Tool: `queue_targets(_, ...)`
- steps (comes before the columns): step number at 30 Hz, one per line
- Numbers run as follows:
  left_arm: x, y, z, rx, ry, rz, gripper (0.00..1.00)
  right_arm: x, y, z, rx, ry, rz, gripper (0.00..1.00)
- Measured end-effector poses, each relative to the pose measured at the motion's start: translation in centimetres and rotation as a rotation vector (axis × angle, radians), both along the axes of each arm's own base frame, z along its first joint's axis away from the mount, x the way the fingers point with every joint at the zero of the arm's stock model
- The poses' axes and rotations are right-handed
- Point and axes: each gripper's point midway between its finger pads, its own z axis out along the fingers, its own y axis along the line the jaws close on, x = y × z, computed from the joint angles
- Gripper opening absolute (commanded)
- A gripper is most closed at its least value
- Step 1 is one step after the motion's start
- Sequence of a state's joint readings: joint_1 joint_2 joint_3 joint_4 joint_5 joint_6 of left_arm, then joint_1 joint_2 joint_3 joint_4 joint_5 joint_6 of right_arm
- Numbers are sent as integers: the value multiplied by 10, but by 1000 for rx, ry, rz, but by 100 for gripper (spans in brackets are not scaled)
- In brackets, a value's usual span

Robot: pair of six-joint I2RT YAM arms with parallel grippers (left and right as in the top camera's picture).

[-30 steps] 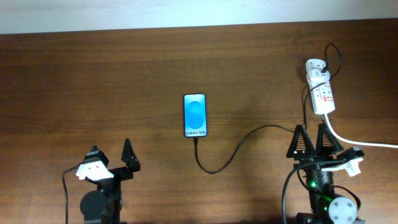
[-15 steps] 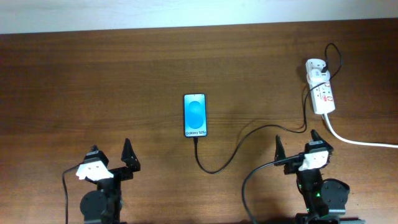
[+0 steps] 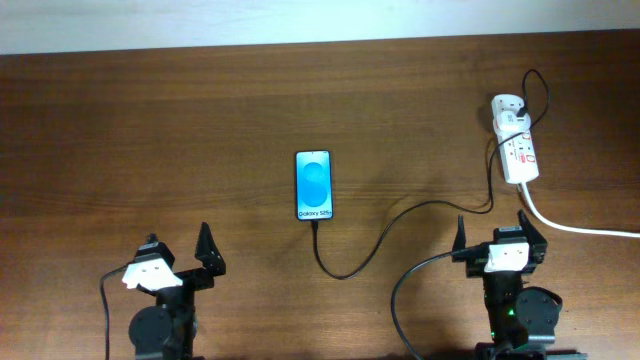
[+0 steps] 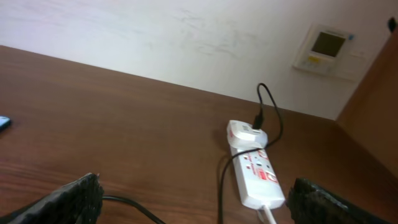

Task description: Plug charger to phone and switch on socket

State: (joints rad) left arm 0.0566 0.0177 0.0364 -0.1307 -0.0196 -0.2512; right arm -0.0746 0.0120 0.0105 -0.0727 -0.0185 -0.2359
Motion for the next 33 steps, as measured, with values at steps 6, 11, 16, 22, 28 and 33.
queue_targets(6,0,0,0,0,0,0,99,0,-3,0,-2,1,-19,99)
queue_targets(11,0,0,0,0,0,0,99,-2,-16,0,13,-1,-73,99)
queue_targets(16,0,0,0,0,0,0,99,-2,-17,0,22,-2,-78,98)
queue_targets(22,0,0,0,0,0,0,100,-3,-26,1,102,-18,-139,99)
queue_targets(28,0,0,0,0,0,0,99,-4,-30,2,165,-30,-169,99)
queue_targets(33,0,0,0,0,0,0,99,-4,-31,2,172,-31,-171,99)
